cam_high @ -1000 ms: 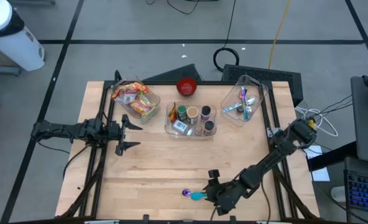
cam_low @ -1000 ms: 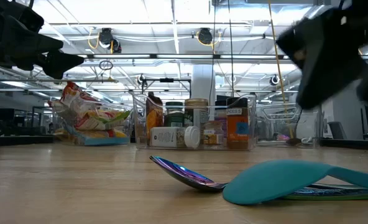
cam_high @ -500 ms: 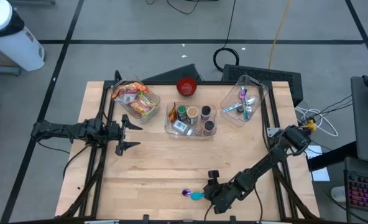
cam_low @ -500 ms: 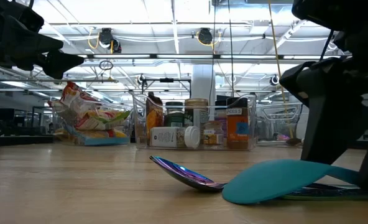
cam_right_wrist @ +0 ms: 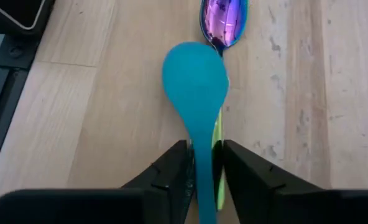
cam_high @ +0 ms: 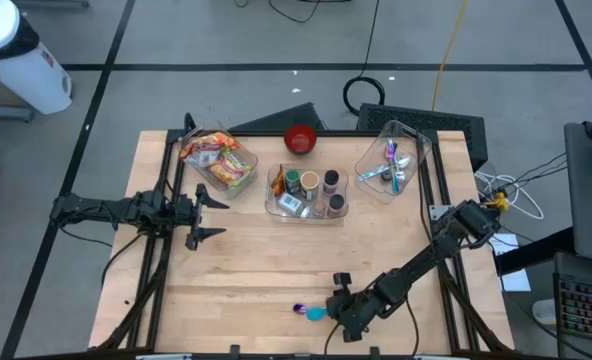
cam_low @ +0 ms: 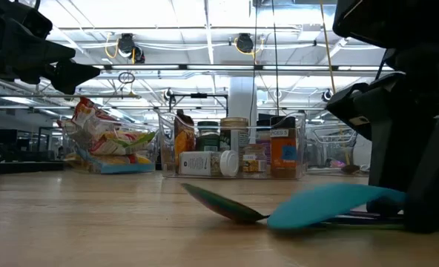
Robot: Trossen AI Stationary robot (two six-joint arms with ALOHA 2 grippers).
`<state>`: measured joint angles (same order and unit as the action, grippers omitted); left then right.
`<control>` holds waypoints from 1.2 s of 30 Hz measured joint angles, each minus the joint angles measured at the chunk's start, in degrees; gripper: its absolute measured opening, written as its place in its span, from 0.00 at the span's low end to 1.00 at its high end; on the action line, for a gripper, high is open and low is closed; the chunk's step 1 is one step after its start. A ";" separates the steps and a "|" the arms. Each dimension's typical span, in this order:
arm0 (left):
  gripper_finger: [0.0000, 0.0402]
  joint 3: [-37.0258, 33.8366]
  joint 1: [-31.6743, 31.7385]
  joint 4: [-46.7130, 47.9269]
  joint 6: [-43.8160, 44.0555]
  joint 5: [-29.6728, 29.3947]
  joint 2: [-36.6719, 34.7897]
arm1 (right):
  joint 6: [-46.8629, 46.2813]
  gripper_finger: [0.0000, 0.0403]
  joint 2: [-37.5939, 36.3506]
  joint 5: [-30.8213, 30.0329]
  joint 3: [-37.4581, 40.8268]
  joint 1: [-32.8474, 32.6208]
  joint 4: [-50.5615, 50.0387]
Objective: Pick & Place Food Item
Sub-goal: Put the blue baby spoon into the right transparent bin
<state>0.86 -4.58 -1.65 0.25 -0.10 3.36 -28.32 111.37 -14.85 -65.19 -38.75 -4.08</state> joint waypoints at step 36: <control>0.81 0.00 -0.02 0.00 0.00 0.00 0.00 | 2.02 0.07 -0.36 0.17 0.07 0.47 -0.01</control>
<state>0.86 -4.60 -1.65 0.25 -0.10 3.36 -26.30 111.01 -14.68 -65.12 -38.28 -4.09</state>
